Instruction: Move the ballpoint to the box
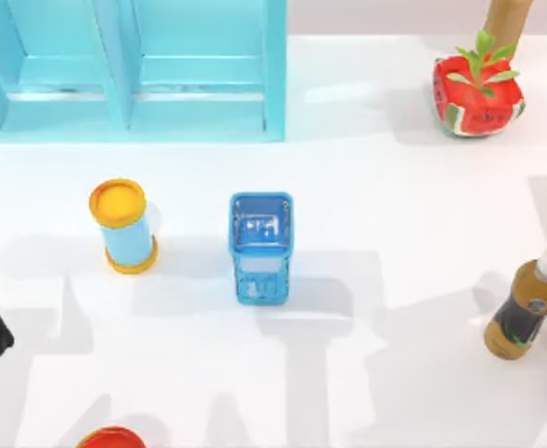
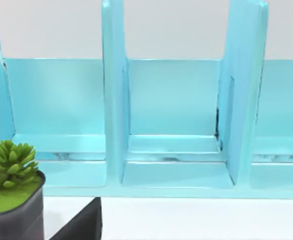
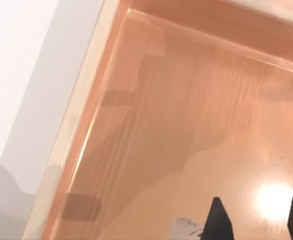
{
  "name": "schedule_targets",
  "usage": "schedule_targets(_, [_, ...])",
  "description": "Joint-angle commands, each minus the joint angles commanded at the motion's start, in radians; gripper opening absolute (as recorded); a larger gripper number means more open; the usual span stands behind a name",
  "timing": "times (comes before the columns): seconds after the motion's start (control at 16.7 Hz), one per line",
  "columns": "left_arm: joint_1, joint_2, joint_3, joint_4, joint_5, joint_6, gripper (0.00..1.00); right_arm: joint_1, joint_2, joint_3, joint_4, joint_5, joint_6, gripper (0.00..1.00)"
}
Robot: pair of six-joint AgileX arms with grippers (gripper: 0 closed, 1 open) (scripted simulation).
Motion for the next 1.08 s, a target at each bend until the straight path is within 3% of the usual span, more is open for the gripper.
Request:
schedule_targets(0.3, [0.000,0.000,0.000,0.000,0.000,0.000,1.00,0.002,0.005,-0.013,0.012,0.003,0.004,0.00])
schedule_targets(1.08, [0.000,0.000,0.000,0.000,0.000,0.000,1.00,0.002,0.005,-0.013,0.012,0.003,0.004,0.98])
